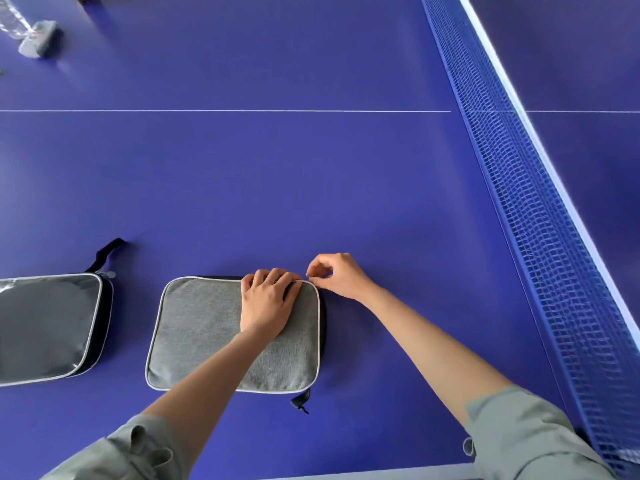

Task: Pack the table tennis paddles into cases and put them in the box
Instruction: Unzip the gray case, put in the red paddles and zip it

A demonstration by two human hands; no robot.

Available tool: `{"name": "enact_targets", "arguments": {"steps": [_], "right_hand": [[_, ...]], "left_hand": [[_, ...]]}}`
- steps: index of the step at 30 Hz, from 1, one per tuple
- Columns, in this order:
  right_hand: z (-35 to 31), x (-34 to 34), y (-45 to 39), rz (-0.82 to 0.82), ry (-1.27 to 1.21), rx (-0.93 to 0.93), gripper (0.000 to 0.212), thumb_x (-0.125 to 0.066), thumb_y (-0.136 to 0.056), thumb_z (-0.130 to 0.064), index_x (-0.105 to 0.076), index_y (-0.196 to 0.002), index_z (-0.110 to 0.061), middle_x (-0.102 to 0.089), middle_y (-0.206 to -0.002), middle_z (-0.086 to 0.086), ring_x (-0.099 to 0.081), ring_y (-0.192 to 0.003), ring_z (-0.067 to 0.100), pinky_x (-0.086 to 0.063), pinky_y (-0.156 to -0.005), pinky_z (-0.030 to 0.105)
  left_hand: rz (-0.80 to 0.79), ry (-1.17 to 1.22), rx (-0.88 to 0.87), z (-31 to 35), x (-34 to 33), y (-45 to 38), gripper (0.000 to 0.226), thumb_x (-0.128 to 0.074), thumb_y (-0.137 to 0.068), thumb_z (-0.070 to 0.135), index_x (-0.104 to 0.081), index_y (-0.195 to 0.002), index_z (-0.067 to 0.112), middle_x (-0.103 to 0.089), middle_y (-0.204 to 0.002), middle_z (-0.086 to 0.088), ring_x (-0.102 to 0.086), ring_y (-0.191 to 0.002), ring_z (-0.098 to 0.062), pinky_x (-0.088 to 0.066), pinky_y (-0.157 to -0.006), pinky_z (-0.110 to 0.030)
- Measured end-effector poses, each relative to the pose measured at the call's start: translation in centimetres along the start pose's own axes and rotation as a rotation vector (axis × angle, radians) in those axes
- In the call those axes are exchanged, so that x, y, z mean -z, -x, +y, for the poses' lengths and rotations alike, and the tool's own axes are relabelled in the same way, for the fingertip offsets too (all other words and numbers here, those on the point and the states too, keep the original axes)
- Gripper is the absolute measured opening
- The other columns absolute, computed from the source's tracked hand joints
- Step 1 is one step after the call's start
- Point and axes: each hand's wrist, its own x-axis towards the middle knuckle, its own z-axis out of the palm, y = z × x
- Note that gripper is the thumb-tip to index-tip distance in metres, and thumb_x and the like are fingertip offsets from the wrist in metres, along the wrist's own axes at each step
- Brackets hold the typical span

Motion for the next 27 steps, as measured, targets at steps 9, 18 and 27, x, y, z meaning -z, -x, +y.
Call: {"name": "enact_targets", "arguments": {"steps": [9, 18, 27], "right_hand": [[-0.8, 0.6, -1.0, -0.162, 0.275, 0.119, 0.013, -0.060, -0.091, -0.013, -0.070, -0.090, -0.006, -0.067, -0.093, 0.006, -0.057, -0.082, 0.011, -0.052, -0.078, 0.033], [0.8, -0.4, 1.6, 0.056, 0.224, 0.135, 0.009, -0.057, -0.091, -0.007, -0.060, -0.083, -0.004, -0.057, -0.084, 0.001, -0.050, -0.070, 0.012, -0.048, -0.067, 0.033], [0.6, -0.1, 1.8, 0.064, 0.256, 0.214, 0.010, -0.054, -0.093, -0.008, -0.056, -0.084, -0.006, -0.057, -0.087, 0.004, -0.053, -0.071, 0.018, -0.049, -0.064, 0.039]], "left_hand": [[-0.003, -0.014, 0.034, -0.1, -0.3, 0.0, 0.039, -0.030, -0.089, 0.051, -0.063, -0.089, 0.030, -0.064, -0.091, 0.012, -0.055, -0.090, -0.019, -0.025, -0.090, -0.031], [-0.018, 0.089, 0.117, 0.0, 0.0, -0.3, 0.015, -0.055, -0.090, 0.039, -0.058, -0.089, 0.025, -0.066, -0.089, 0.010, -0.054, -0.093, -0.019, -0.024, -0.092, -0.031], [-0.011, 0.093, -0.143, -1.3, -0.1, -1.8, 0.029, -0.047, -0.088, 0.037, -0.072, -0.086, 0.023, -0.063, -0.082, 0.004, -0.054, -0.076, -0.024, -0.048, -0.069, -0.039]]}}
